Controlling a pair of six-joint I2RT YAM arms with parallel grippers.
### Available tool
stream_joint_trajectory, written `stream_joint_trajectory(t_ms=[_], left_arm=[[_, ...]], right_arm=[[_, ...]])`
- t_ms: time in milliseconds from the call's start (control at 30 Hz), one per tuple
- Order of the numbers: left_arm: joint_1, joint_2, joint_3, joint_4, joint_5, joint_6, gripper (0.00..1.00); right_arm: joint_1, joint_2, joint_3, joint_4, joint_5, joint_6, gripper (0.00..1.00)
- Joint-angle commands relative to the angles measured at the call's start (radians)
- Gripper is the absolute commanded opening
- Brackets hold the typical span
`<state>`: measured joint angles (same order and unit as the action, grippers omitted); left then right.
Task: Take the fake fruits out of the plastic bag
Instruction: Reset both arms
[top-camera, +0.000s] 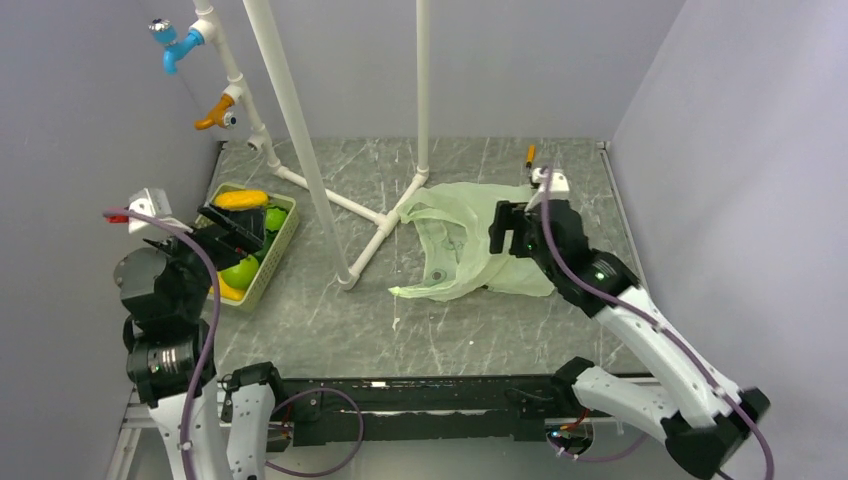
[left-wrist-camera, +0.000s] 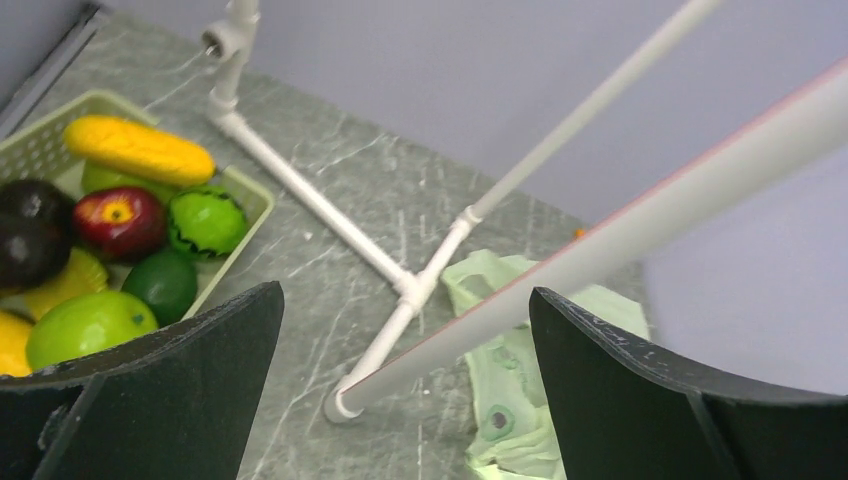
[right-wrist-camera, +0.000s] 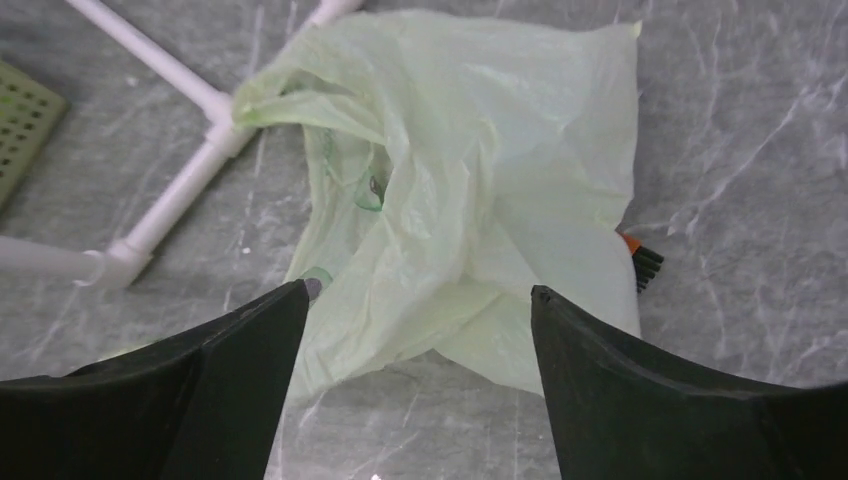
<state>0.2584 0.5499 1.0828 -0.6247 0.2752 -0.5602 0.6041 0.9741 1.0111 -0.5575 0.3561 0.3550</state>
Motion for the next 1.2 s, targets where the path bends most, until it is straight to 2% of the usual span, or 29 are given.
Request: stream_joint_trajectory(t_ms=[0,100,133,367,633,1167], left_arm=[[0.001,-0.053,0.126,-0.001,0.104,0.001,0.99],[0.002,-0.090,0.198,-0.012,0.091,0.001,0.99],[0.002,-0.101,0.223,-0.016,0.080,0.006,0.99],[0.001,-0.168,0.334,-0.042,-0.016,0.020,0.99],[0.001,-0.264,0.282,-0.015,-0.166,-0.015,0.99],[0.002,-0.226,0.279,-0.001,-0.054,-0.015,0.99]], right_arm=[[-0.001,-0.138,0.067,-0.062,-0.039,-0.051,0.88],[0.000,-0.218,0.101,-0.085,-0.040,-0.072,0.99],[-0.001,-0.241,0.112,-0.091,-0.042,-0.082,0.99],[0.000,-0.372,0.214,-0.114,-0.059,-0.156,1.00],[0.000,-0.538,0.253,-0.073,-0.063,-0.167,1.00],[-0.001,-0.706,0.227,-0.034,0.016,-0.175,1.00]])
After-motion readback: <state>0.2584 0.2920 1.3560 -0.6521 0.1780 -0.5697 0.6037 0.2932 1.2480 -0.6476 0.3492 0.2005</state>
